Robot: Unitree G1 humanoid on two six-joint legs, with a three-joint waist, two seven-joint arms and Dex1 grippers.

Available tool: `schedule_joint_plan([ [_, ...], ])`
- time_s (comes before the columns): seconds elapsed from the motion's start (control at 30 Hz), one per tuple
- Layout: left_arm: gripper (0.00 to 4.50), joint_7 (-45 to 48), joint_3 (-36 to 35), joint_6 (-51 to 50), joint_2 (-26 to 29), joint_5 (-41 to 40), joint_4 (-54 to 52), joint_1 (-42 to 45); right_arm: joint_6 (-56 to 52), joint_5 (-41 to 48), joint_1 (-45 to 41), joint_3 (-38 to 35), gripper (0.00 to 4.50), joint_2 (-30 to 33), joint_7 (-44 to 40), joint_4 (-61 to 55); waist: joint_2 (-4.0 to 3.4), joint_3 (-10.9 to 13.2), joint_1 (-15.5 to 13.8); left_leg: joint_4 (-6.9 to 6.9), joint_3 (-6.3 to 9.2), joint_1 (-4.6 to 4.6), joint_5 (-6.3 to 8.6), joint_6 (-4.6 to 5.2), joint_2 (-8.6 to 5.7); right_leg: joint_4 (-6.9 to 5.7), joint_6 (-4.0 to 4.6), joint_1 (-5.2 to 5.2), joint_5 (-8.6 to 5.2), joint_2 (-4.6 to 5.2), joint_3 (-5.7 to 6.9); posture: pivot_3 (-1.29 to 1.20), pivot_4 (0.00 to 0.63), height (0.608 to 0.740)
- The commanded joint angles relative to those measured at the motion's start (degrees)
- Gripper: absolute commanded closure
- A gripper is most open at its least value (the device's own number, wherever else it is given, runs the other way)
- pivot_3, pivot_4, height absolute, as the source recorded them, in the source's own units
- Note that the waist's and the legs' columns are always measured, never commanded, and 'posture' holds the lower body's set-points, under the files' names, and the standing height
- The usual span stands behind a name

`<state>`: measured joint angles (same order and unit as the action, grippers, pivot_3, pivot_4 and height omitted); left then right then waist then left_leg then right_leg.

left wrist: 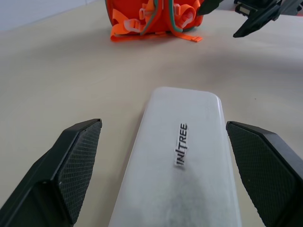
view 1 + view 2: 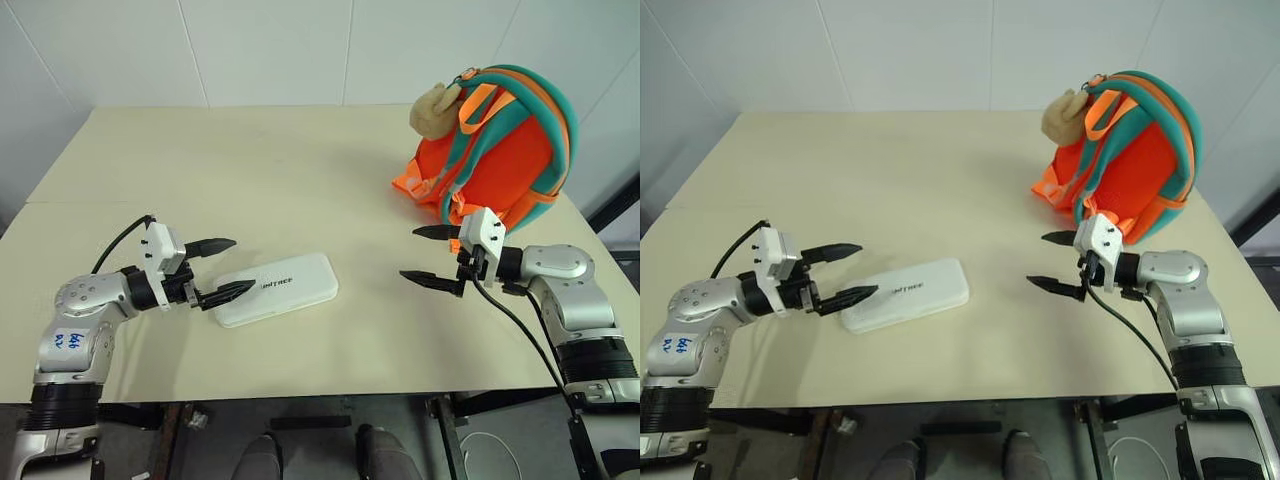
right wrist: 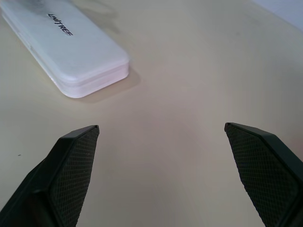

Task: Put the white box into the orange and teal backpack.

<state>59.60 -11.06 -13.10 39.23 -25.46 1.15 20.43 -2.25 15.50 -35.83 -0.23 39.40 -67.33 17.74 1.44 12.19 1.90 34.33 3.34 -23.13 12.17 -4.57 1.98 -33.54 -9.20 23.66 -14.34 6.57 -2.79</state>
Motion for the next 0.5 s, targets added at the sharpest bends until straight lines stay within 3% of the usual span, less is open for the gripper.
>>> schedule_joint_plan([
  [0.03, 0.00, -0.3, -0.6, 2.0, 0.6, 0.2, -0.8, 1.9, 3.2, -0.7, -4.3, 0.0, 0.02, -1.8, 0.1, 3.9, 0.00, 0.0, 0.3, 0.01, 0.00, 0.00, 0.00, 0.00, 0.00, 0.00, 0.00, 0.00, 0.00, -0.01, 0.00, 0.00, 0.150, 0.740],
  [0.27, 0.00, -0.4, -1.8, 4.2, 1.9, 0.9, 1.8, 3.1, 5.0, -1.9, -6.5, 1.0, 0.02, -4.8, -0.4, 7.8, 0.00, 0.0, 0.2, 0.00, 0.01, 0.00, -0.02, 0.00, 0.00, -0.02, -0.03, 0.00, 0.02, -0.01, -0.01, 0.00, 0.150, 0.740],
  [0.33, 0.41, -0.6, -2.6, 5.7, 2.9, 1.7, 3.1, 2.4, 4.9, -1.9, -6.6, 1.5, 0.00, -5.6, -0.8, 8.0, 0.00, 0.0, 0.2, -0.03, 0.01, -0.01, -0.01, 0.00, 0.00, -0.03, -0.03, 0.01, 0.01, -0.01, 0.00, 0.00, 0.150, 0.740],
  [0.43, 1.26, -1.1, -5.4, 6.1, 5.0, 1.6, 2.1, -1.9, 7.0, -2.6, -6.8, 2.6, 0.65, -6.6, -2.4, 10.0, 0.00, 0.0, 0.5, -0.04, 0.00, 0.00, -0.01, 0.00, 0.00, -0.02, -0.03, 0.01, 0.01, -0.01, -0.01, 0.00, 0.150, 0.740],
  [0.5, 1.89, -1.3, -7.9, 8.4, 6.4, 2.4, 1.7, -6.2, 8.4, -3.5, -7.4, 3.2, 1.31, -7.8, -2.0, 11.9, -0.01, 0.0, 1.0, -0.06, 0.00, 0.00, 0.00, 0.00, 0.00, -0.01, -0.03, 0.01, 0.00, 0.00, -0.01, 0.00, 0.150, 0.740],
])
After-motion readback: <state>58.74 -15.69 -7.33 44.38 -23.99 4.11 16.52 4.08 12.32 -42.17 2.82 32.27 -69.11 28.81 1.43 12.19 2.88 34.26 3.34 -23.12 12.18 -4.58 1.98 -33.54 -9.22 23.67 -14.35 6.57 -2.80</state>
